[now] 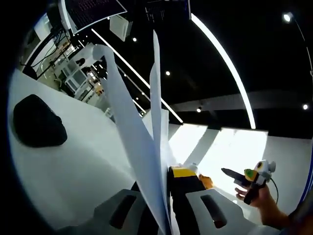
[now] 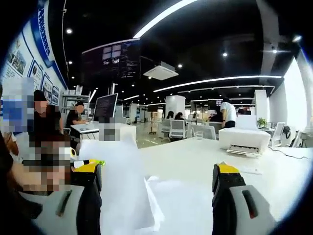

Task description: Organize the stack of printing papers by aligning and flattening the scattered papers on the table

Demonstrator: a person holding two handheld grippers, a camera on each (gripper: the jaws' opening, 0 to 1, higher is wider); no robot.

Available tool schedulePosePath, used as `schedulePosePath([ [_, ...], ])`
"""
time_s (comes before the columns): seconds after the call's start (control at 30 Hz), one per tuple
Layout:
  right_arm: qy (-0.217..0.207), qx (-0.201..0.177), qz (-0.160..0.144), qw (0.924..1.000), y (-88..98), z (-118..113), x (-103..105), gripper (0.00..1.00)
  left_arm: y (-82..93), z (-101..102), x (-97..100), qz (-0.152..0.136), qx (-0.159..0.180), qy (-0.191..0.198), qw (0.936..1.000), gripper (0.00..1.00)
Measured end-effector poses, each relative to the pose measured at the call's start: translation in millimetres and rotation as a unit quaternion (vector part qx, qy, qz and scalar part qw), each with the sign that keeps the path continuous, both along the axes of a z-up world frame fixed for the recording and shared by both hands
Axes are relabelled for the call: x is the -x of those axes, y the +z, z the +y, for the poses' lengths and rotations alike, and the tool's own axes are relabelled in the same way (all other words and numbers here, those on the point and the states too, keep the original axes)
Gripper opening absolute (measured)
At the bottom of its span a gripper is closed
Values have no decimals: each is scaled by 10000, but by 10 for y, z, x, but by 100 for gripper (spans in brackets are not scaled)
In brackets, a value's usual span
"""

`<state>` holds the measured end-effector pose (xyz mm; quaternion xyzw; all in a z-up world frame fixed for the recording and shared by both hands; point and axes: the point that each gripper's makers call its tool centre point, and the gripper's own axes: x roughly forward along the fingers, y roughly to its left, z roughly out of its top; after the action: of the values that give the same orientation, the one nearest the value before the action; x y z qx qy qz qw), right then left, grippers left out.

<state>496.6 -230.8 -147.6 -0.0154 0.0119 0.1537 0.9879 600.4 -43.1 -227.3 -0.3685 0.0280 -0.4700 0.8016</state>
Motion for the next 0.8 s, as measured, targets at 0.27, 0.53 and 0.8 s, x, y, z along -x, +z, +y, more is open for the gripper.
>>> schedulePosePath([
  [0.27,-163,-92,-25,9998,-49,-106,200,89,2,1,-1,-2,13,3,10000,7],
  [0.53,-333,-305,-59,9990,-67,-291,453,89,7,1,-6,-4,25,6,10000,7],
  [0.8,-680,-609,-147,9957,-71,-585,746,88,9,1,-14,-10,35,4,10000,7],
])
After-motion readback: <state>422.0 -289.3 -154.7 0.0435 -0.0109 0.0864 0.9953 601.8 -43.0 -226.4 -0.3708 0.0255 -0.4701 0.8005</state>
